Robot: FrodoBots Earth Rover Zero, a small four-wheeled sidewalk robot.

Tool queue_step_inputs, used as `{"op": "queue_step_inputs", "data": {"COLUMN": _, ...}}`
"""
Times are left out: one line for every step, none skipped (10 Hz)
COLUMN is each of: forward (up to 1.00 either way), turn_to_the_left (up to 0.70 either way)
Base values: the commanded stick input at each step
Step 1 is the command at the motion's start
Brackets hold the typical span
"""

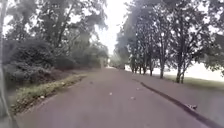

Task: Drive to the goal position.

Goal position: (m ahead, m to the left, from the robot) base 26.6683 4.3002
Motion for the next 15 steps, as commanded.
{"op": "queue_step_inputs", "data": {"forward": 0.70, "turn_to_the_left": 0.01}}
{"op": "queue_step_inputs", "data": {"forward": 0.70, "turn_to_the_left": 0.00}}
{"op": "queue_step_inputs", "data": {"forward": 0.70, "turn_to_the_left": 0.00}}
{"op": "queue_step_inputs", "data": {"forward": 0.70, "turn_to_the_left": 0.00}}
{"op": "queue_step_inputs", "data": {"forward": 0.70, "turn_to_the_left": 0.00}}
{"op": "queue_step_inputs", "data": {"forward": 0.70, "turn_to_the_left": 0.00}}
{"op": "queue_step_inputs", "data": {"forward": 0.70, "turn_to_the_left": 0.00}}
{"op": "queue_step_inputs", "data": {"forward": 0.70, "turn_to_the_left": 0.00}}
{"op": "queue_step_inputs", "data": {"forward": 0.70, "turn_to_the_left": 0.00}}
{"op": "queue_step_inputs", "data": {"forward": 0.70, "turn_to_the_left": 0.00}}
{"op": "queue_step_inputs", "data": {"forward": 0.70, "turn_to_the_left": 0.00}}
{"op": "queue_step_inputs", "data": {"forward": 0.70, "turn_to_the_left": 0.00}}
{"op": "queue_step_inputs", "data": {"forward": 0.70, "turn_to_the_left": 0.00}}
{"op": "queue_step_inputs", "data": {"forward": 0.70, "turn_to_the_left": 0.00}}
{"op": "queue_step_inputs", "data": {"forward": 0.70, "turn_to_the_left": 0.00}}
